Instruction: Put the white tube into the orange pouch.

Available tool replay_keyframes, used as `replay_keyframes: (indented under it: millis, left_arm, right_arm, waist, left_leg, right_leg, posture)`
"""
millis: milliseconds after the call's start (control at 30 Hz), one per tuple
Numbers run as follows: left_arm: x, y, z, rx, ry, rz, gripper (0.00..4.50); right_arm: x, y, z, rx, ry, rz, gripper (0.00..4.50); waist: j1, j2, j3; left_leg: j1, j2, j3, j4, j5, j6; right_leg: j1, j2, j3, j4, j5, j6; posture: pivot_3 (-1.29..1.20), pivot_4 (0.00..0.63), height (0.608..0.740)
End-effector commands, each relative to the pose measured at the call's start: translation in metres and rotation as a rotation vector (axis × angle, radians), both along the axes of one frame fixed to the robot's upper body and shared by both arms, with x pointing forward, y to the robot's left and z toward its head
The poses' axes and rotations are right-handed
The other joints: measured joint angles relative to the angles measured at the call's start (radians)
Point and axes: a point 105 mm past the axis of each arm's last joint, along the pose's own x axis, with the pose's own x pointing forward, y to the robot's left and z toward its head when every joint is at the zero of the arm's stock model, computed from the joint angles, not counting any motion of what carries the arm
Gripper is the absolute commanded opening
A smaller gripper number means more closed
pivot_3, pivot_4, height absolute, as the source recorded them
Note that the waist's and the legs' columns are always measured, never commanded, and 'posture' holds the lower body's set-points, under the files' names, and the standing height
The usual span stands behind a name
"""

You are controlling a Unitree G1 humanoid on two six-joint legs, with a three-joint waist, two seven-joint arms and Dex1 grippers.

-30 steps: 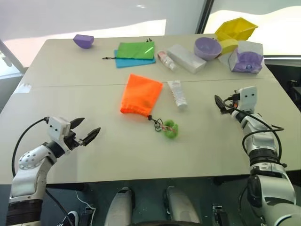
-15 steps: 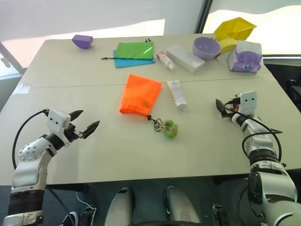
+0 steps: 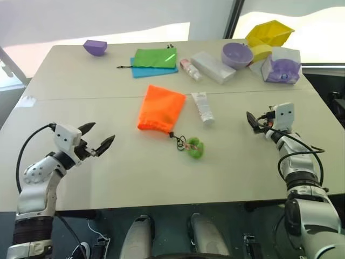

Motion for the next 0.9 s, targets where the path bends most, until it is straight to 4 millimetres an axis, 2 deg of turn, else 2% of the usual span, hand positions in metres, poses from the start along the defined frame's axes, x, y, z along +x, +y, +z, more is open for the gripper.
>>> replay_keyframes:
  millis: [33, 200, 333, 433, 533, 667, 767, 900]
  left_arm:
    - [0.007, -0.007, 0.016, 0.006, -0.086, 0.004, 4.43]
    - [0.015, -0.031, 0.018, 0.001, -0.115, -0.039, 4.43]
    - [0.026, -0.056, 0.027, 0.024, -0.162, -0.086, 4.43]
    - [0.033, -0.08, 0.023, 0.165, -0.197, -0.15, 4.43]
    - [0.044, -0.094, 0.016, 0.246, -0.215, -0.169, 4.43]
    - [0.054, -0.103, 0.012, 0.297, -0.24, -0.171, 4.43]
    - [0.056, -0.111, 0.009, 0.312, -0.242, -0.201, 4.43]
    - [0.062, -0.106, 0.014, 0.317, -0.28, -0.136, 4.43]
  right_arm:
    - [-0.003, 0.025, 0.019, -0.015, -0.059, 0.149, 4.46]
    - [-0.016, 0.057, 0.029, -0.042, -0.054, 0.344, 4.46]
    - [-0.041, 0.094, 0.04, -0.175, -0.021, 0.572, 4.46]
    - [-0.065, 0.121, 0.049, -0.229, -0.005, 0.717, 4.46]
    - [-0.075, 0.142, 0.054, -0.273, -0.021, 0.765, 4.46]
    - [-0.077, 0.157, 0.061, -0.25, -0.047, 0.766, 4.46]
    - [-0.079, 0.161, 0.059, -0.244, -0.037, 0.766, 4.46]
    - [-0.081, 0.159, 0.057, -0.241, -0.022, 0.762, 4.46]
  waist:
    - [0.001, 0.0, 0.0]
    - [0.001, 0.0, 0.0]
    - [0.007, 0.0, 0.0]
    - [0.01, 0.0, 0.0]
    - [0.01, 0.0, 0.0]
    - [0.007, 0.0, 0.0]
    - [0.011, 0.0, 0.0]
    - [0.023, 0.0, 0.0]
  left_leg:
    - [0.0, 0.0, 0.0, 0.0, 0.0, 0.0]
    - [0.0, 0.0, 0.0, 0.001, 0.0, 0.0]
    - [0.0, 0.0, -0.001, 0.001, 0.0, 0.0]
    - [0.0, 0.0, -0.002, 0.001, 0.0, 0.0]
    - [0.001, -0.002, -0.002, 0.002, 0.0, 0.0]
    - [0.001, -0.003, -0.003, 0.002, 0.0, 0.0]
    - [0.001, -0.003, -0.003, 0.002, 0.0, -0.001]
    - [0.0, -0.003, -0.003, 0.002, 0.0, -0.001]
  right_leg:
    - [0.0, 0.0, 0.0, 0.0, 0.0, 0.0]
    - [0.0, 0.0, 0.0, 0.0, 0.001, 0.001]
    - [0.0, 0.0, 0.0, 0.0, 0.001, 0.002]
    - [0.001, 0.001, -0.001, 0.0, 0.001, 0.002]
    - [0.002, 0.001, -0.001, 0.0, 0.001, 0.002]
    - [0.003, 0.001, -0.001, 0.0, 0.001, 0.002]
    - [0.002, 0.001, -0.001, 0.0, 0.001, 0.002]
    - [0.002, 0.001, -0.001, -0.001, 0.001, 0.003]
  posture:
    - [0.0, 0.15, 0.74]
    - [0.0, 0.15, 0.74]
    - [0.0, 0.15, 0.74]
    - [0.0, 0.15, 0.74]
    - [0.0, 0.15, 0.74]
    - [0.0, 0.15, 0.74]
    - [0.0, 0.15, 0.74]
    - [0.0, 0.15, 0.74]
